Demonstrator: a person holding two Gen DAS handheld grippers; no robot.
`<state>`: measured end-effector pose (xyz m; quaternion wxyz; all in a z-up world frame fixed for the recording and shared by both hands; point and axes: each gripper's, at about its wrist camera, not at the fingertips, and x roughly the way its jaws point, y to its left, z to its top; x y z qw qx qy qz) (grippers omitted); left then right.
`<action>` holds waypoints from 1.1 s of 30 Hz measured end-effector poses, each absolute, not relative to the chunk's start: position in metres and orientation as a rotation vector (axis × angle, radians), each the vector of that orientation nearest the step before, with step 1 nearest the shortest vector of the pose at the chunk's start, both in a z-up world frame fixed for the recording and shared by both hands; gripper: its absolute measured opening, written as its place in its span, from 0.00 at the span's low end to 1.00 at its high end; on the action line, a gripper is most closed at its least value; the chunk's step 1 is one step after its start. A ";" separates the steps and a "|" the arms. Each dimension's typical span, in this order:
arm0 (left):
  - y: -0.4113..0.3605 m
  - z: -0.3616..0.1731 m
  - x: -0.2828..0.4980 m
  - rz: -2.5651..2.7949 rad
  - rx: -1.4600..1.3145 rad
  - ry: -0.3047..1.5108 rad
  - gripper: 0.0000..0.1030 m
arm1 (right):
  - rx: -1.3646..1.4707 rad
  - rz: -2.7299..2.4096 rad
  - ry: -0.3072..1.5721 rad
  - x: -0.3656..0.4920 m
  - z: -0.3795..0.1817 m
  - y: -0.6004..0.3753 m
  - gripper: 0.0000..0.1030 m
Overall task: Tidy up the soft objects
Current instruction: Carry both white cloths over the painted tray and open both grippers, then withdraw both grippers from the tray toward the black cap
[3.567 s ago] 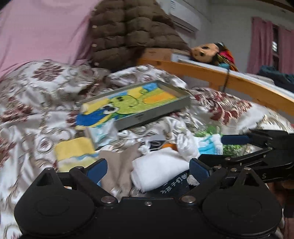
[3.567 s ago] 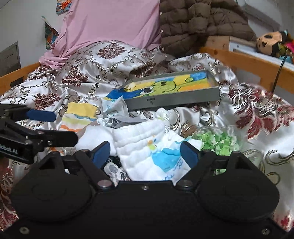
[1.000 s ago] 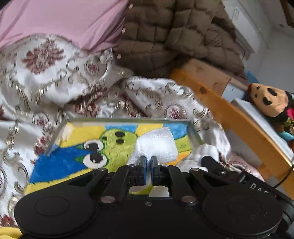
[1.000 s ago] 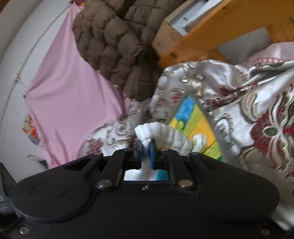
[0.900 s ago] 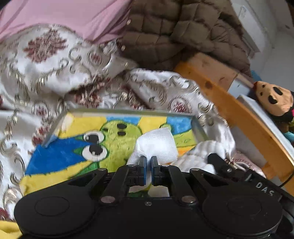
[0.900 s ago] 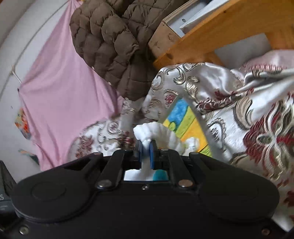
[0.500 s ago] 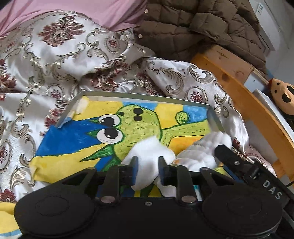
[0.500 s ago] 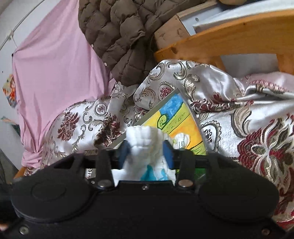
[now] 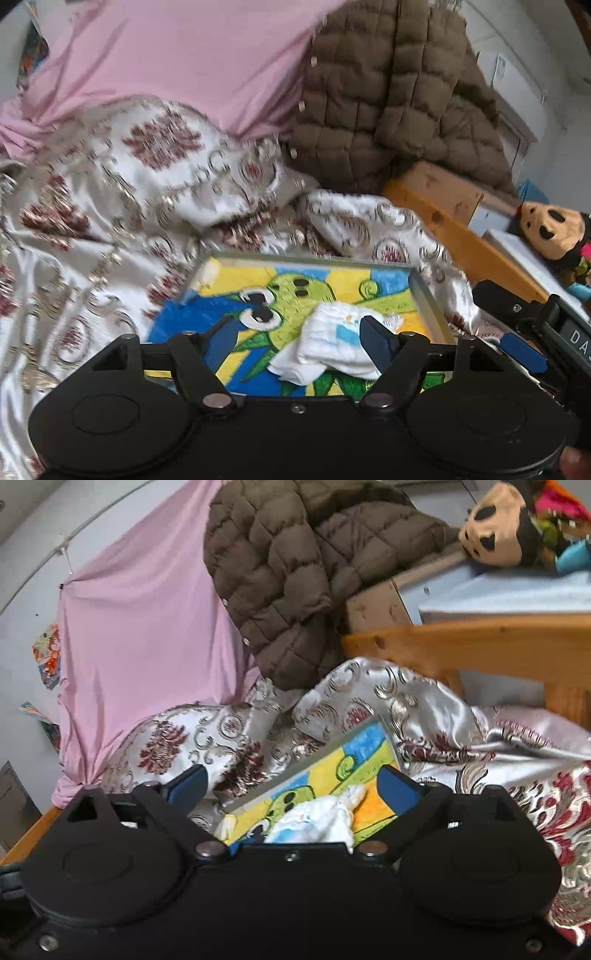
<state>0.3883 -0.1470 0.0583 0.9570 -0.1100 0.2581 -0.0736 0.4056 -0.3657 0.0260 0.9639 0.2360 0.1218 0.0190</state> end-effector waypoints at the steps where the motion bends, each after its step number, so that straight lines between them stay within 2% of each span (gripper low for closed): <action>1: -0.143 0.062 0.380 -0.146 -0.222 0.509 0.75 | 0.470 0.046 0.238 0.398 0.031 -0.364 0.99; 8: -0.112 0.091 0.313 -0.124 -0.238 0.415 0.93 | 0.363 0.094 0.187 0.340 0.068 -0.355 1.00; 13: -0.086 0.103 0.264 -0.111 -0.254 0.364 0.98 | 0.327 0.087 0.173 0.291 0.081 -0.342 1.00; 20: -0.062 0.104 0.207 -0.108 -0.243 0.325 0.99 | 0.290 0.076 0.137 0.229 0.084 -0.320 1.00; 33: -0.030 0.077 0.125 -0.088 -0.211 0.283 0.99 | 0.158 -0.004 0.001 0.120 0.056 -0.271 1.00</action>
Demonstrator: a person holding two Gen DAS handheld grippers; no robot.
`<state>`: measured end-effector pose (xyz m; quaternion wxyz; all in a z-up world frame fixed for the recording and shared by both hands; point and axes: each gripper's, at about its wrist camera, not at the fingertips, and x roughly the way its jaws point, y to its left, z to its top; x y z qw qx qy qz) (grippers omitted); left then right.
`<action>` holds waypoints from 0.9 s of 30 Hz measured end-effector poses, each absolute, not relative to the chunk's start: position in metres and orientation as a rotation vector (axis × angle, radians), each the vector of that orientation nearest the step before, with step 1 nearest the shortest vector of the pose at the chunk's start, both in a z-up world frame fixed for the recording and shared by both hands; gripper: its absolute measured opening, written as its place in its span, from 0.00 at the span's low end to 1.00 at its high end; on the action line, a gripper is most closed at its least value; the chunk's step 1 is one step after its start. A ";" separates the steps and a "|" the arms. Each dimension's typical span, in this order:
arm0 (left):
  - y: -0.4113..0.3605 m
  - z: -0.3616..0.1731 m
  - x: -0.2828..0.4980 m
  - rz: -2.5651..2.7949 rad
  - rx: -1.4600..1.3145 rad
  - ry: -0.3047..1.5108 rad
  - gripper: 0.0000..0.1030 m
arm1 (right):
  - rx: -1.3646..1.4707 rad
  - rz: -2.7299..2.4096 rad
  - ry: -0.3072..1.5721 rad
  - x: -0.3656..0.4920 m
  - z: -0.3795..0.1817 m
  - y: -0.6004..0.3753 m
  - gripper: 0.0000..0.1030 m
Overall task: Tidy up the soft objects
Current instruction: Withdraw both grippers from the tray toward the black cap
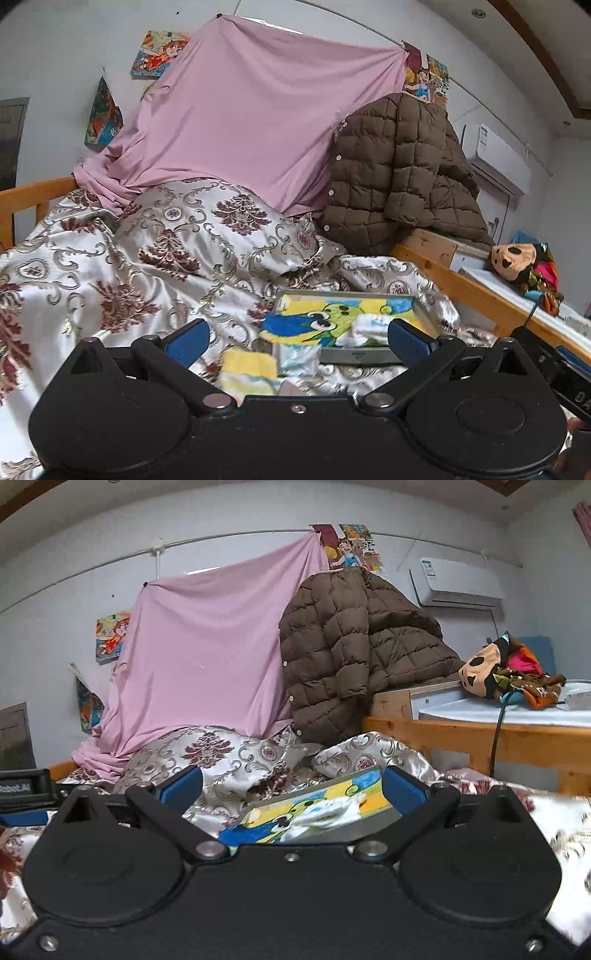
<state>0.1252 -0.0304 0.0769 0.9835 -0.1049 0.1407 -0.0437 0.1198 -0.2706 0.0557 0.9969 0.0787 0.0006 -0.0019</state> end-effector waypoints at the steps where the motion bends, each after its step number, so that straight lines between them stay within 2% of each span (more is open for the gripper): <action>1: -0.028 0.074 0.122 -0.090 -0.209 0.289 0.99 | 0.149 -0.006 0.003 0.113 0.053 -0.268 1.00; 15: 0.003 0.029 0.078 -0.099 -0.194 0.372 0.99 | 0.069 -0.075 0.127 0.049 0.022 -0.237 1.00; 27: -0.008 -0.009 0.075 -0.172 -0.127 0.519 0.99 | 0.039 -0.132 0.380 0.056 -0.001 -0.223 0.99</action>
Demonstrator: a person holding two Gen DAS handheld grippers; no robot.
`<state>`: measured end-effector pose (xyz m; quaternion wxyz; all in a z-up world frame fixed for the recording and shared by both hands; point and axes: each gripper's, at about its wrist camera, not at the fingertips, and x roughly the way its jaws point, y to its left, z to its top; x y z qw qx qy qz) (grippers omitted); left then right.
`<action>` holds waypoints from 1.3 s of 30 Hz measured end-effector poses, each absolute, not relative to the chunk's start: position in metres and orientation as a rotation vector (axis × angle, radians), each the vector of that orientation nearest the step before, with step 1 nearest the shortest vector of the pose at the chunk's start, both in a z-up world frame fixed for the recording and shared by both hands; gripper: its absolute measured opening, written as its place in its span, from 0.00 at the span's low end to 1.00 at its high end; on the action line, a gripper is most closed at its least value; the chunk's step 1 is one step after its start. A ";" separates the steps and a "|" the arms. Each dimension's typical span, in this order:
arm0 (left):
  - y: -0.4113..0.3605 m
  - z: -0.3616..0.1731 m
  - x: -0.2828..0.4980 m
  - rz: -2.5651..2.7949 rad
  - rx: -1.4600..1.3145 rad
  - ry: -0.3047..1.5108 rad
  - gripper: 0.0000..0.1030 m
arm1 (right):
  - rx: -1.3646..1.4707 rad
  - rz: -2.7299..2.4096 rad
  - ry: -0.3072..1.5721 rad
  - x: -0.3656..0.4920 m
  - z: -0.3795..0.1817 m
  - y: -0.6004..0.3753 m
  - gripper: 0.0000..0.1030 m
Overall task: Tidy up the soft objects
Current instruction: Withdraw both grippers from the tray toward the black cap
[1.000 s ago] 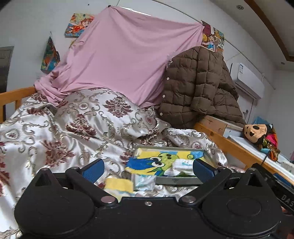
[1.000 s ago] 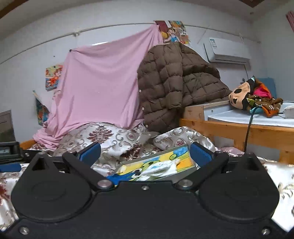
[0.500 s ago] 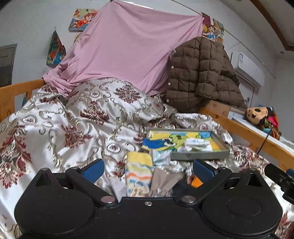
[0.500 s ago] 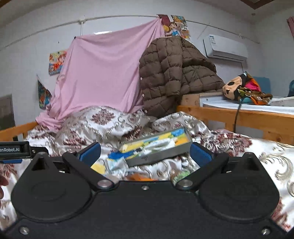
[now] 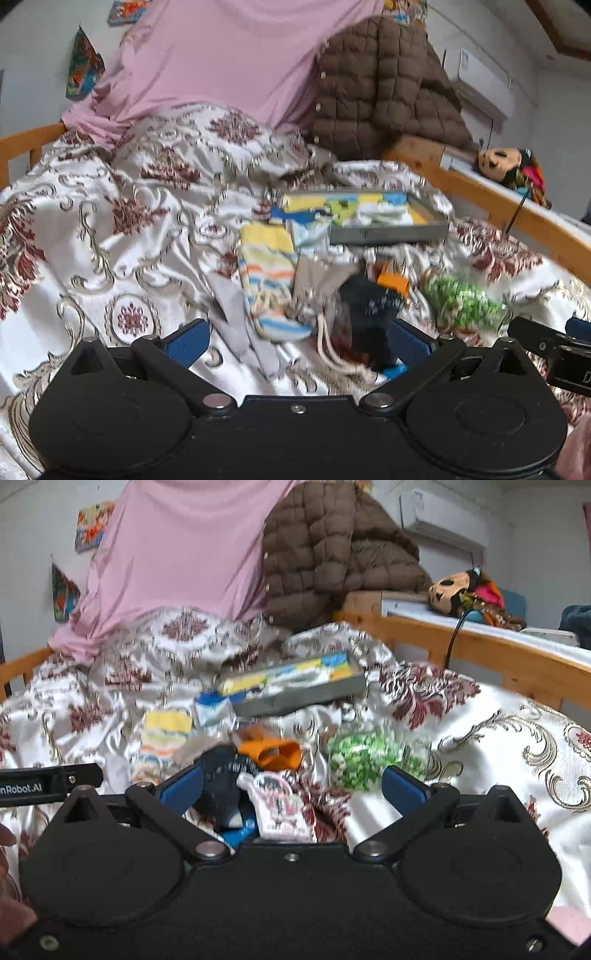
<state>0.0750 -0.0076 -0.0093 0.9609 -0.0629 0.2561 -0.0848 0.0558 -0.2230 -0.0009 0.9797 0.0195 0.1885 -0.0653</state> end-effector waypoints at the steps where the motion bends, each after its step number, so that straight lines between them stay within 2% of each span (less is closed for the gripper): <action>1: -0.008 -0.012 0.076 -0.170 -0.129 0.532 0.99 | 0.034 -0.132 0.395 0.058 -0.003 -0.221 1.00; 12: -0.005 -0.029 0.092 -0.118 -0.143 0.645 0.99 | 0.016 -0.129 0.558 0.085 -0.022 -0.213 0.99; 24: -0.012 -0.038 0.099 -0.115 -0.079 0.685 0.99 | -0.016 -0.111 0.681 0.109 -0.038 -0.204 0.99; 39: -0.029 -0.036 0.110 -0.182 -0.002 0.642 0.99 | 0.006 -0.144 0.652 0.122 -0.043 -0.214 0.99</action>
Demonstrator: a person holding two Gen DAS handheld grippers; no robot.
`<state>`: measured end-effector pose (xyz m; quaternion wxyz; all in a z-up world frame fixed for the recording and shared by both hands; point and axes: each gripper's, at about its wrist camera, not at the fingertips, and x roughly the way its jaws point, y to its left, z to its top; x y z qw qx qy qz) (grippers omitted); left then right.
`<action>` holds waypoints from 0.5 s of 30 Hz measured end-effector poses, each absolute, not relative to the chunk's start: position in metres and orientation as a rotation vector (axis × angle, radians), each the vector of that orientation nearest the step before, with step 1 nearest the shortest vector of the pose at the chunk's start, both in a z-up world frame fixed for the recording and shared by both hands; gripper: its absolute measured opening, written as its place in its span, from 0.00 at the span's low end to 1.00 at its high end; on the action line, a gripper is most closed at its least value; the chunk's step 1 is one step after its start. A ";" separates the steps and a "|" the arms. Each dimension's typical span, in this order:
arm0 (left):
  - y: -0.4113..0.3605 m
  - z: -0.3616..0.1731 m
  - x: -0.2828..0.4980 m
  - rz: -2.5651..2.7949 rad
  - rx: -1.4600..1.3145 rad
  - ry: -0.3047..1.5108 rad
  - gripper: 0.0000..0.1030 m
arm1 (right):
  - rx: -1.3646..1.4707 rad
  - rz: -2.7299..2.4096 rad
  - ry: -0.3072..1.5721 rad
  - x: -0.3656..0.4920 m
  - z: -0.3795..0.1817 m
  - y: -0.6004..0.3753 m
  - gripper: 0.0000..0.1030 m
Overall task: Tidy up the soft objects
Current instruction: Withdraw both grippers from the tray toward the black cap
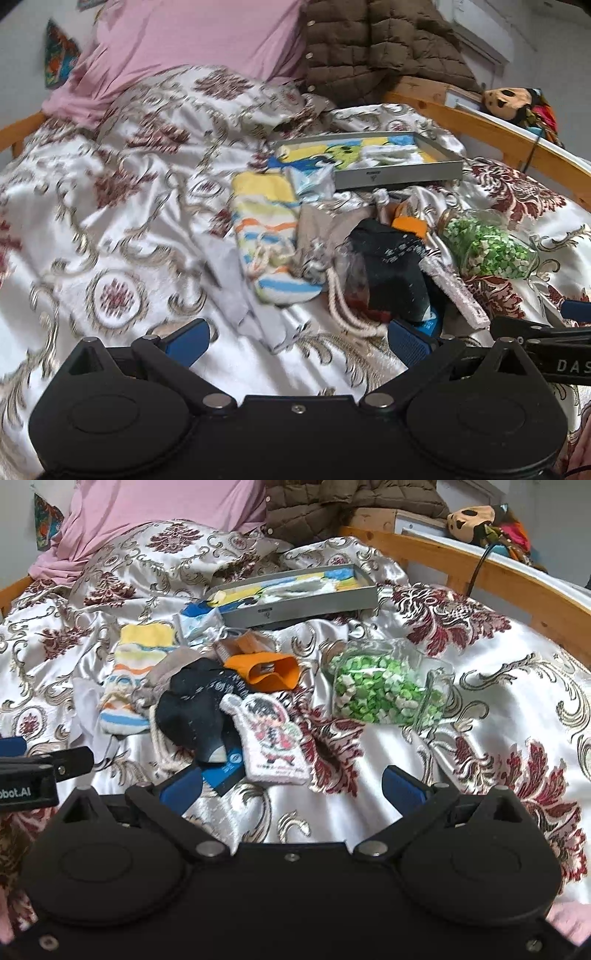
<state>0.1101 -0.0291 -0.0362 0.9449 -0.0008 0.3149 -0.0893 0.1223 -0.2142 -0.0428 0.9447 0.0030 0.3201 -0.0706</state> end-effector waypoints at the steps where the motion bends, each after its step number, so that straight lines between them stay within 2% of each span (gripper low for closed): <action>1: -0.031 -0.035 0.112 -0.198 0.014 0.632 0.99 | 0.001 -0.145 0.650 0.125 -0.043 -0.215 0.99; 10: -0.051 -0.033 0.133 -0.343 0.154 0.528 0.99 | -0.043 -0.131 0.652 0.147 -0.048 -0.218 0.99; 15: -0.058 -0.035 0.153 -0.454 0.176 0.502 0.93 | -0.077 -0.139 0.628 0.158 -0.049 -0.213 0.95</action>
